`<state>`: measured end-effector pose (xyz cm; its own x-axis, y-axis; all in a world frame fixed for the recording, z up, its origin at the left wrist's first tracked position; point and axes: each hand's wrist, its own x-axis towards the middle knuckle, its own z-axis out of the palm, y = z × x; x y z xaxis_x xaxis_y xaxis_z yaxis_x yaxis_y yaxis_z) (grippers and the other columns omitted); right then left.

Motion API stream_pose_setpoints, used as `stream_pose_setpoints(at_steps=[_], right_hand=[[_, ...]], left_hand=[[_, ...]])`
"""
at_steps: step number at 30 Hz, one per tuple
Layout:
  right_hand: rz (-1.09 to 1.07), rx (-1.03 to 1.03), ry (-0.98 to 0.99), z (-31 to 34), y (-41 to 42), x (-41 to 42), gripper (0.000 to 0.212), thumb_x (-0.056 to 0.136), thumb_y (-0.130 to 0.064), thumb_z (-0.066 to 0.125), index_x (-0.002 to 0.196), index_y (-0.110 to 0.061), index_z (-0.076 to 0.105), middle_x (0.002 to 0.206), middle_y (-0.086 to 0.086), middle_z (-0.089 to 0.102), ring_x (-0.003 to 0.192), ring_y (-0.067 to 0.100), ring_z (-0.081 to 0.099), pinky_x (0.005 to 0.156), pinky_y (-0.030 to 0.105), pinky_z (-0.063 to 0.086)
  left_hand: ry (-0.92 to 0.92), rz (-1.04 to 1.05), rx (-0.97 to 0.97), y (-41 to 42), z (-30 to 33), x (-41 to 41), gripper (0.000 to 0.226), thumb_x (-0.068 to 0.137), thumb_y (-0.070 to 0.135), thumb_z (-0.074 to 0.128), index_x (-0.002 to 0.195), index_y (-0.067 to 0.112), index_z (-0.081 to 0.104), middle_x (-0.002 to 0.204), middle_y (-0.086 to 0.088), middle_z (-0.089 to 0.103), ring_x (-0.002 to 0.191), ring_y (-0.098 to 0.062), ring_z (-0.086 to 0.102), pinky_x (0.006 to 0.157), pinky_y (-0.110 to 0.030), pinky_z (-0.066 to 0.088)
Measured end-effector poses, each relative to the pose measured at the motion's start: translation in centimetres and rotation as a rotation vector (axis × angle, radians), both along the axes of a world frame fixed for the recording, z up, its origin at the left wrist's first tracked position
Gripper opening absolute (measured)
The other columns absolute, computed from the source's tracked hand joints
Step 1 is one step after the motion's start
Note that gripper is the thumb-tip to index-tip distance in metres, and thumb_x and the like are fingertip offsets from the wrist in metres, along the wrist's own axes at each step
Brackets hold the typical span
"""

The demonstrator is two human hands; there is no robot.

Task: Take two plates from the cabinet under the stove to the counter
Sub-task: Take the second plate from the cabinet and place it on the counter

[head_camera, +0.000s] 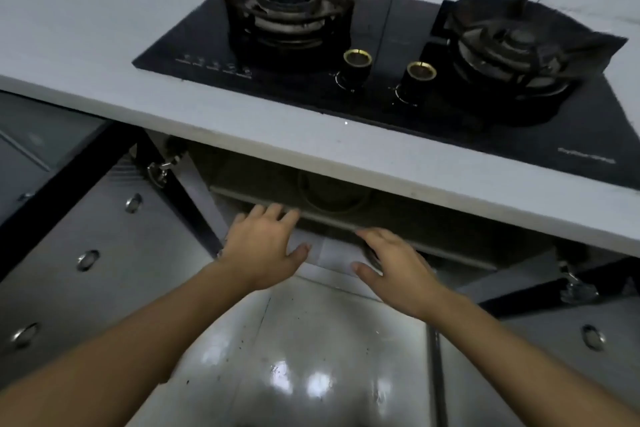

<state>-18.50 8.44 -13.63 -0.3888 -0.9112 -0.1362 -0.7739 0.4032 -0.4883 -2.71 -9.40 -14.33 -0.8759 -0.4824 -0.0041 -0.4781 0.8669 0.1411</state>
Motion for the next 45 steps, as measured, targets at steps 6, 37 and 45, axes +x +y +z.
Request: stream_pose_setpoints(at_steps=[6,37,45], right_hand=[[-0.101,-0.019,0.01,-9.5,-2.5,-4.9,0.053,0.089,-0.037,0.057,0.137,-0.019,0.044,0.131,0.007,0.054,0.118,0.022,0.052,0.095,0.028,0.041],[-0.898,-0.305,-0.704,-21.7,-13.3,-15.3,0.026,0.094,-0.019,0.049,0.069,-0.013,0.054,0.059,0.004,0.054,0.044,0.011,0.041,0.029,0.015,0.025],[-0.928,-0.314,-0.696,-21.9,-13.6,-14.9,0.029,0.091,-0.016,0.056,0.063,-0.012,0.053,0.056,0.004,0.052,0.044,0.011,0.039,0.027,0.014,0.026]], left_hand=[[0.013,-0.004,-0.053,-4.0,-10.7,-4.3,0.061,0.082,0.065,0.034,0.128,0.026,0.042,0.119,-0.007,0.056,0.106,-0.027,0.052,0.079,-0.04,0.044],[0.719,0.66,1.287,-14.2,-20.8,-15.3,0.018,0.093,0.003,0.049,0.081,0.012,0.059,0.081,-0.008,0.065,0.07,-0.017,0.064,0.045,-0.023,0.057],[0.733,0.707,1.398,-14.5,-20.8,-15.6,0.018,0.084,-0.012,0.054,0.081,0.005,0.06,0.083,-0.012,0.063,0.072,-0.021,0.063,0.044,-0.025,0.057]])
